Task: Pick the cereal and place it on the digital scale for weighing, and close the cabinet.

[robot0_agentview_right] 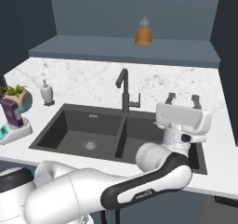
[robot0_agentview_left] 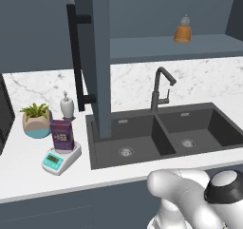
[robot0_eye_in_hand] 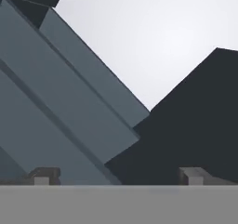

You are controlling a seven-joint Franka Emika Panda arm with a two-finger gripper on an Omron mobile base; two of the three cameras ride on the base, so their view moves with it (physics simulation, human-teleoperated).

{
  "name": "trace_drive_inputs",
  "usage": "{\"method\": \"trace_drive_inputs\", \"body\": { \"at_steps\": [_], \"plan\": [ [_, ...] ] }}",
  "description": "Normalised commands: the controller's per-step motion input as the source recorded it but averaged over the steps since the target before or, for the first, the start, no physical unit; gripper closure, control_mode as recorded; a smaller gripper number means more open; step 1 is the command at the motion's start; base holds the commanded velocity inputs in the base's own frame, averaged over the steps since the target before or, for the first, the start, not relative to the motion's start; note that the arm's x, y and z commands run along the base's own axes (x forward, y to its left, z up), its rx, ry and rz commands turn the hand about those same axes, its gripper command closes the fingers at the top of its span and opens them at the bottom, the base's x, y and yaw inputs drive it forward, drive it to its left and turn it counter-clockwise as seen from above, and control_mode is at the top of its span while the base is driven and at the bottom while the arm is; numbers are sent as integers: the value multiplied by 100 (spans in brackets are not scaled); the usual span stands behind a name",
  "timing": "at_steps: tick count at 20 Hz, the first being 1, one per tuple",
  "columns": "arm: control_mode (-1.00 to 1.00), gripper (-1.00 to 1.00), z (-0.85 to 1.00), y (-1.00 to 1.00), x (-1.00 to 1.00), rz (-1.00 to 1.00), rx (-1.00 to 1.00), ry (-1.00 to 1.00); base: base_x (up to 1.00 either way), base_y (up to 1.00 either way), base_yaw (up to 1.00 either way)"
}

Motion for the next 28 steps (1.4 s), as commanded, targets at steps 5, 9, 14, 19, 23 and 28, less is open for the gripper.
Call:
{"method": "trace_drive_inputs", "body": {
  "at_steps": [5, 9, 14, 19, 23, 28],
  "plan": [
    [-100, -100, -23, -69, 0, -2, 0, 14, 0, 0, 0],
    [-100, -100, -48, -57, 0, 0, 0, 0, 0, 0, 0],
    [-100, -100, -51, -38, 0, 0, 0, 0, 0, 0, 0],
    [-100, -100, -38, -44, 6, 0, 2, 1, 0, 0, 0],
    [-100, -100, -1, -89, 0, 0, 8, 13, 0, 0, 0],
    [-100, -100, 5, -71, 0, 0, 3, 12, 0, 0, 0]
  ]
}}
